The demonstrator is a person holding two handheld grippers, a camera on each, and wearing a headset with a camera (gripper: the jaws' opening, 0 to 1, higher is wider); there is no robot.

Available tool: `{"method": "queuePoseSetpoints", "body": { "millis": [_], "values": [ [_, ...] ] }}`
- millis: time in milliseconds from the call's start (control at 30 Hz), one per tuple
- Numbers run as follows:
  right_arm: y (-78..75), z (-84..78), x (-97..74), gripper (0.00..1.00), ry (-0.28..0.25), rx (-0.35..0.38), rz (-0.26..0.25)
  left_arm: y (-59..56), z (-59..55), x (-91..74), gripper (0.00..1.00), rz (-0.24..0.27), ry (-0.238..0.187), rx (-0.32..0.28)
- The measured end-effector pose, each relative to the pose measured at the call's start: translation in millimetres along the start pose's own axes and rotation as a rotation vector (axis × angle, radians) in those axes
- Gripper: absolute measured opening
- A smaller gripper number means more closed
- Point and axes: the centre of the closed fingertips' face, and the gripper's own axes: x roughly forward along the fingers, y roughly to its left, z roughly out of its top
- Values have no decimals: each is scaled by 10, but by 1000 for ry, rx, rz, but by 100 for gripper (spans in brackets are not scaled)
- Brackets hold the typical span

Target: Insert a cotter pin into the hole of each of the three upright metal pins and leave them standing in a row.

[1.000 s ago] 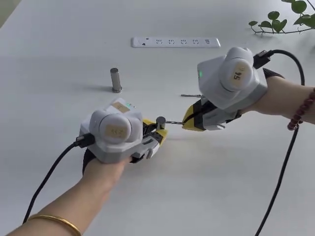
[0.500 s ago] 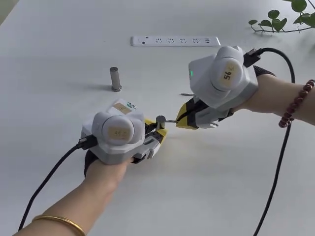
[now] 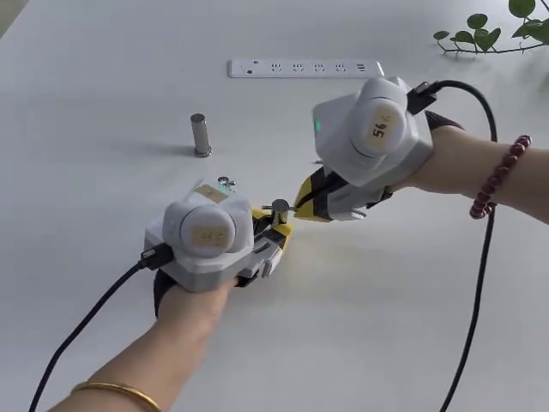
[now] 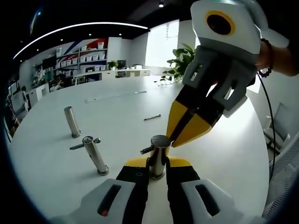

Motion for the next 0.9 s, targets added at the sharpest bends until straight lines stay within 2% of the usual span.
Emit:
{"method": "queuePoseSetpoints", "body": {
  "millis": [200, 300, 400, 600, 900],
  "values": [
    [3, 32, 15, 0, -14, 14, 2, 3, -7, 0, 12, 15, -2, -18],
    [19, -10, 2, 10, 3, 43, -4, 1, -9, -4, 12, 15, -2, -13],
    [30, -9, -31, 8, -14, 46, -3, -1, -11, -4, 12, 14, -1, -13],
    [8, -25, -117, 3, -11, 59, -27, 0, -15, -3, 12, 21, -2, -18],
    [9, 25, -133, 0, -30, 66, -37, 1, -22, -3, 12, 32, -1, -27]
  ]
}}
